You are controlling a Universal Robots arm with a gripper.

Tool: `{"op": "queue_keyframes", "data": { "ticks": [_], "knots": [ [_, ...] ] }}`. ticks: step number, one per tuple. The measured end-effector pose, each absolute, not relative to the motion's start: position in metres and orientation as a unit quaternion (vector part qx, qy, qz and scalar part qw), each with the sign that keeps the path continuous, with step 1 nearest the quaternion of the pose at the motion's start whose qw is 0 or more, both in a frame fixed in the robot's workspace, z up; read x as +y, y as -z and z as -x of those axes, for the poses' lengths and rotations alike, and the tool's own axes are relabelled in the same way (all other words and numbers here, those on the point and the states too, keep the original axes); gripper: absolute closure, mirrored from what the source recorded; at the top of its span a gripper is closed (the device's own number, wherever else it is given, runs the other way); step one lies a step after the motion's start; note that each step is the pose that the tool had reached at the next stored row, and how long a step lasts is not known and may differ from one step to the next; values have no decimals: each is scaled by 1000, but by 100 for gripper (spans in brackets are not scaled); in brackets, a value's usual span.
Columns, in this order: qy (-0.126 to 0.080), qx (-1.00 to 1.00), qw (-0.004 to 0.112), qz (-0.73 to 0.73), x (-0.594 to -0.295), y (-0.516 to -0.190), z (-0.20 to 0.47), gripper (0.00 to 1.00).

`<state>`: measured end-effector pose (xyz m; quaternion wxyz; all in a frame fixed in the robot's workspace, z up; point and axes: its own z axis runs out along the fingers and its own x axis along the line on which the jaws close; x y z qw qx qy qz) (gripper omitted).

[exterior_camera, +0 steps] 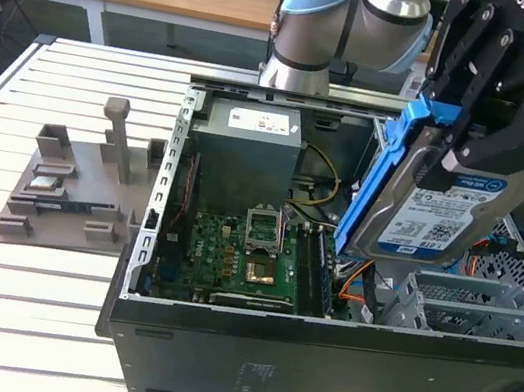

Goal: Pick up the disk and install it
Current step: 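Pick up the disk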

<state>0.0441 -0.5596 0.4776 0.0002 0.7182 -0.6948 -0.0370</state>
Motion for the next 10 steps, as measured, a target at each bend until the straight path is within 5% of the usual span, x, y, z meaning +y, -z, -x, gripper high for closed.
{"op": "queue_keyframes", "data": {
  "ticks": [10],
  "knots": [
    [39, -695, 2, -718, -567, -476, -76, 63]
  ]
}}
